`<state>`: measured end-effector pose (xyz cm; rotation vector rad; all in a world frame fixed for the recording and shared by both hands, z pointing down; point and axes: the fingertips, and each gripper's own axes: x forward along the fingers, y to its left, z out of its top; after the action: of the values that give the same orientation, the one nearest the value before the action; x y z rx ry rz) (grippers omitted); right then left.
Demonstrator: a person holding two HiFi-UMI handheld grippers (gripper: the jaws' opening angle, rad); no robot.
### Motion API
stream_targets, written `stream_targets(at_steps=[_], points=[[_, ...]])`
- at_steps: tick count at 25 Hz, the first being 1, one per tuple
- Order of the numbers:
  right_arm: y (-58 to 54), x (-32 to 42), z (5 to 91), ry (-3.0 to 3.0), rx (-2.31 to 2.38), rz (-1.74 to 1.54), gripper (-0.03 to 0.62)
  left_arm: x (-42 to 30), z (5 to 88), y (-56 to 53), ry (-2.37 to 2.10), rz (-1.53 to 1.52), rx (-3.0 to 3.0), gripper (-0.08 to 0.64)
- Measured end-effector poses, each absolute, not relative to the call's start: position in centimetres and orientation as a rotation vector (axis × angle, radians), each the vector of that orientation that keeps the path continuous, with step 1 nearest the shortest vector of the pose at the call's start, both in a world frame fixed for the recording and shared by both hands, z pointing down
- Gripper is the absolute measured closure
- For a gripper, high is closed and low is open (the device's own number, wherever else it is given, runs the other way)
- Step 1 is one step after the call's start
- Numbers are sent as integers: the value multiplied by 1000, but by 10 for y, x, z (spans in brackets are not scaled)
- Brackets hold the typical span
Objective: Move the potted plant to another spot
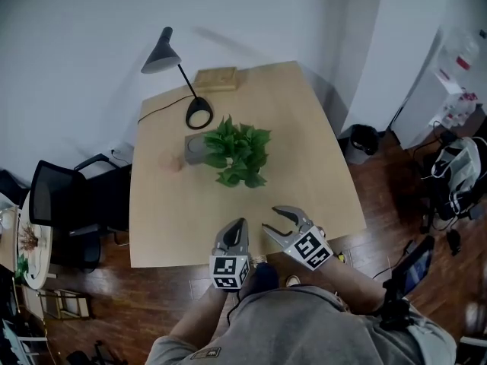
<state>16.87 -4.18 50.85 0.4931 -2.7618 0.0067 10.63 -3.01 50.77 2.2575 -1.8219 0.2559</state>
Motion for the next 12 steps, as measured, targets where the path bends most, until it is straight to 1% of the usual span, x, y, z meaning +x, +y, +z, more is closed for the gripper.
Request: stream_targets(at_steps=[3,12], points=[[-15,182,503,-2775,458,48,390,122,505,-6,-1841,254,2225,566],[40,211,496,-2799,429,239,405,154,489,42,-1831,161,2176,566]])
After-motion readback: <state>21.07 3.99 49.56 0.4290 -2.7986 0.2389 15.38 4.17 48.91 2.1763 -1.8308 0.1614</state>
